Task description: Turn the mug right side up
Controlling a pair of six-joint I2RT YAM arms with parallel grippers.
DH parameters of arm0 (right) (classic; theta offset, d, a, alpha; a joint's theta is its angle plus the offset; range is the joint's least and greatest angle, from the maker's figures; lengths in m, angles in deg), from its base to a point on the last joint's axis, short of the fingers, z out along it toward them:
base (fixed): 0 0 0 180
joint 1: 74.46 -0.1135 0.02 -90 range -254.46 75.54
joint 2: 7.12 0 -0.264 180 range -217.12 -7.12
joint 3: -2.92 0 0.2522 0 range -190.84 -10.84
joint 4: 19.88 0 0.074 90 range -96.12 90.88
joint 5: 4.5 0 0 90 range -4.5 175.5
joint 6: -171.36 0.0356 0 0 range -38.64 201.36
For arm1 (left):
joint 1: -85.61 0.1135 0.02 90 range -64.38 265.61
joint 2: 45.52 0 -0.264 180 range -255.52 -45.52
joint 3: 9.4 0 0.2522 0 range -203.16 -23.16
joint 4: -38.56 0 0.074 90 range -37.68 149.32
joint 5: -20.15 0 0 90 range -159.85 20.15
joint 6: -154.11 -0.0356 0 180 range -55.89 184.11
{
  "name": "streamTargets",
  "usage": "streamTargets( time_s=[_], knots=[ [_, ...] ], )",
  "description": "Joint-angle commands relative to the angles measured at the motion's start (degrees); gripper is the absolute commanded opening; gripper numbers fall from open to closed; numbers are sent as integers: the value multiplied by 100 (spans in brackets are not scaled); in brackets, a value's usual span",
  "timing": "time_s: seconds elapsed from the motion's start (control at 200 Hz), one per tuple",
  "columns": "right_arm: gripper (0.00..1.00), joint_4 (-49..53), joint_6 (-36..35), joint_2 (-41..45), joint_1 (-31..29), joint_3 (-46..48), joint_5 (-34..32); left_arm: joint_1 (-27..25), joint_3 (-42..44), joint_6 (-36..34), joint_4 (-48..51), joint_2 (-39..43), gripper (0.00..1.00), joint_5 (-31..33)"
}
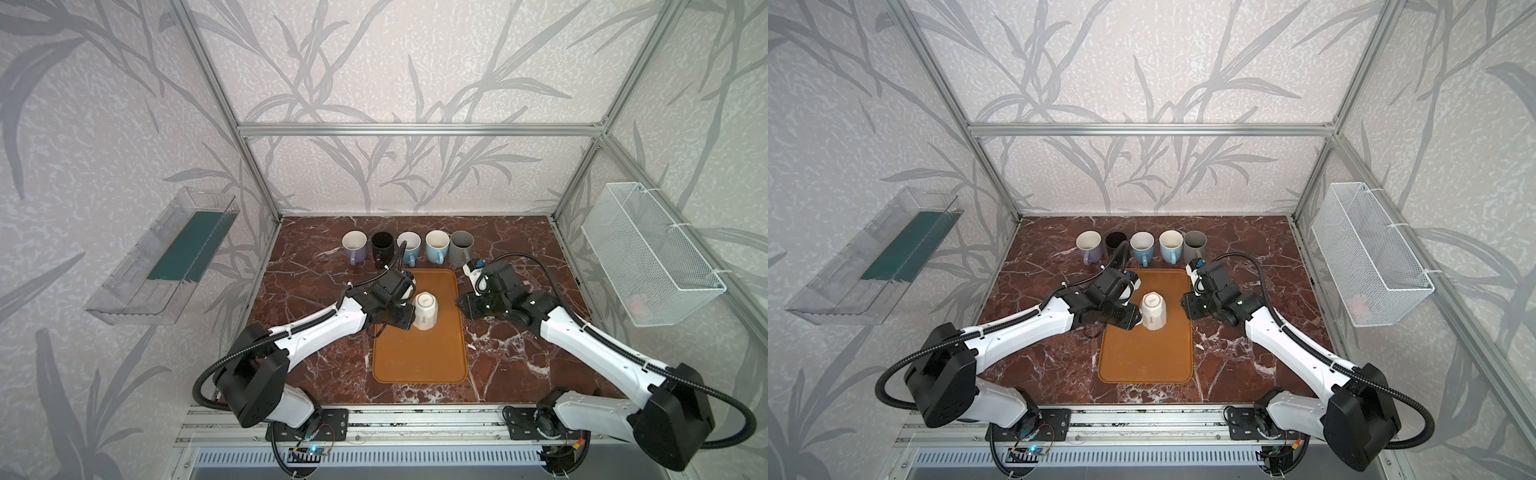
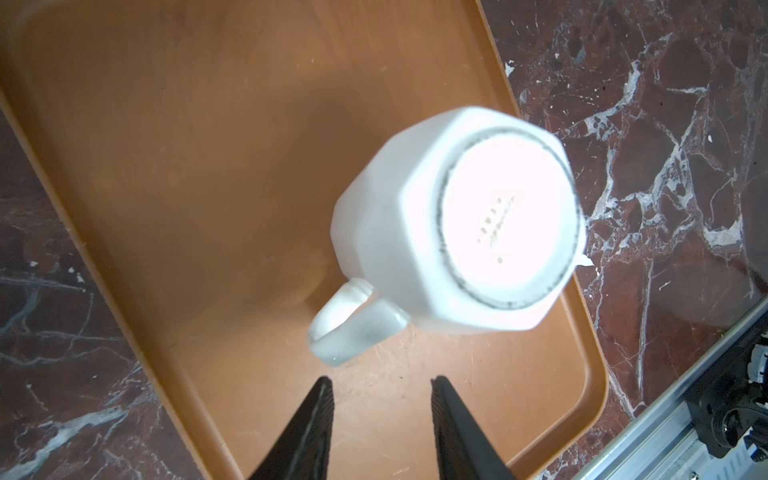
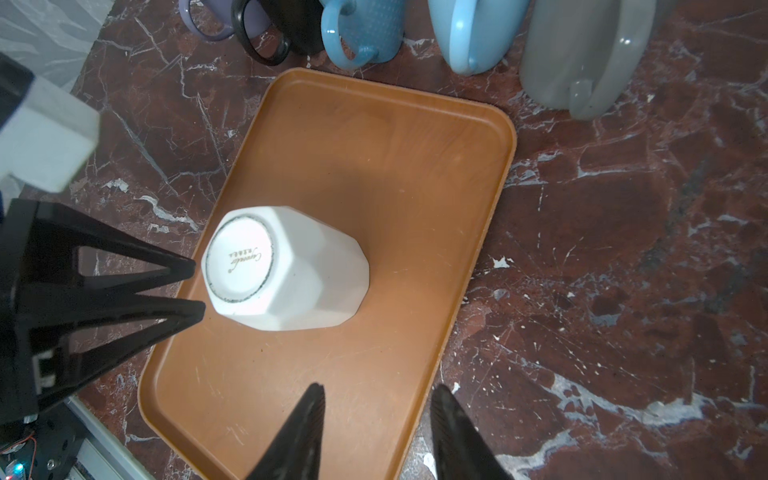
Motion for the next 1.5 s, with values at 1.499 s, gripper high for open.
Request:
streamTargets(
  time_s=[1.499],
  knots=[
    [48,260,51,274,-26,36,-225,-297,-59,-1272,-595,-634,32,95]
  ],
)
